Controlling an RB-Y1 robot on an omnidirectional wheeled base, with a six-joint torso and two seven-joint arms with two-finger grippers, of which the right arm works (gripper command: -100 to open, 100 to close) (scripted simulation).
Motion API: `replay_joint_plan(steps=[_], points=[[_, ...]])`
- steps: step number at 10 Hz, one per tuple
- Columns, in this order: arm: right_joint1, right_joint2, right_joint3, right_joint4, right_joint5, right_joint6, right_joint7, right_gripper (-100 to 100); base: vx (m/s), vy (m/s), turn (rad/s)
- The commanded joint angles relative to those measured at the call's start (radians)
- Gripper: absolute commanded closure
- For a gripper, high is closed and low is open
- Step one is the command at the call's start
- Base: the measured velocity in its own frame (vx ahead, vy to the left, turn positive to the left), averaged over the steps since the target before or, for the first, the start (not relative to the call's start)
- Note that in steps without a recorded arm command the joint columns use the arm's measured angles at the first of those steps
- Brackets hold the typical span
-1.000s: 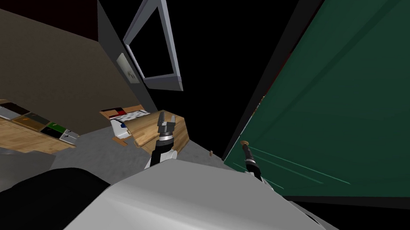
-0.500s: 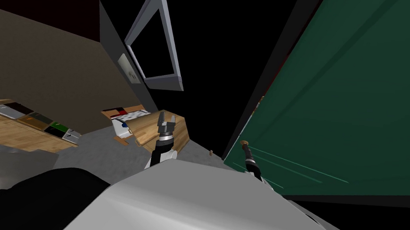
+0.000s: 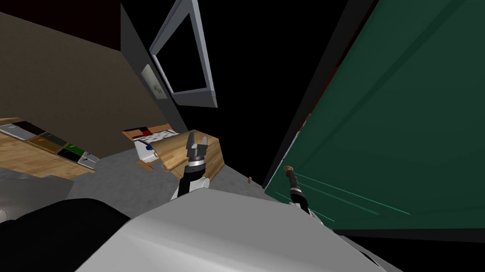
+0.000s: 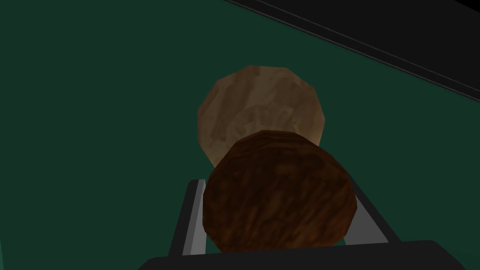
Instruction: Pull the door open
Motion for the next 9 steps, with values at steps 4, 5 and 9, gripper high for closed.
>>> replay_joint_plan(steps=[4, 5, 9], points=[[-0.003, 0.002, 0.020, 0.002, -0.016, -0.002, -0.096, 100, -0.023, -0.006, 0.011], [-0.003, 0.001, 0.028, 0.001, -0.024, -0.002, -0.136, 100, -0.024, -0.005, 0.015], [-0.004, -0.002, 0.045, 0.001, -0.040, -0.001, -0.222, 100, -0.026, -0.007, 0.011]])
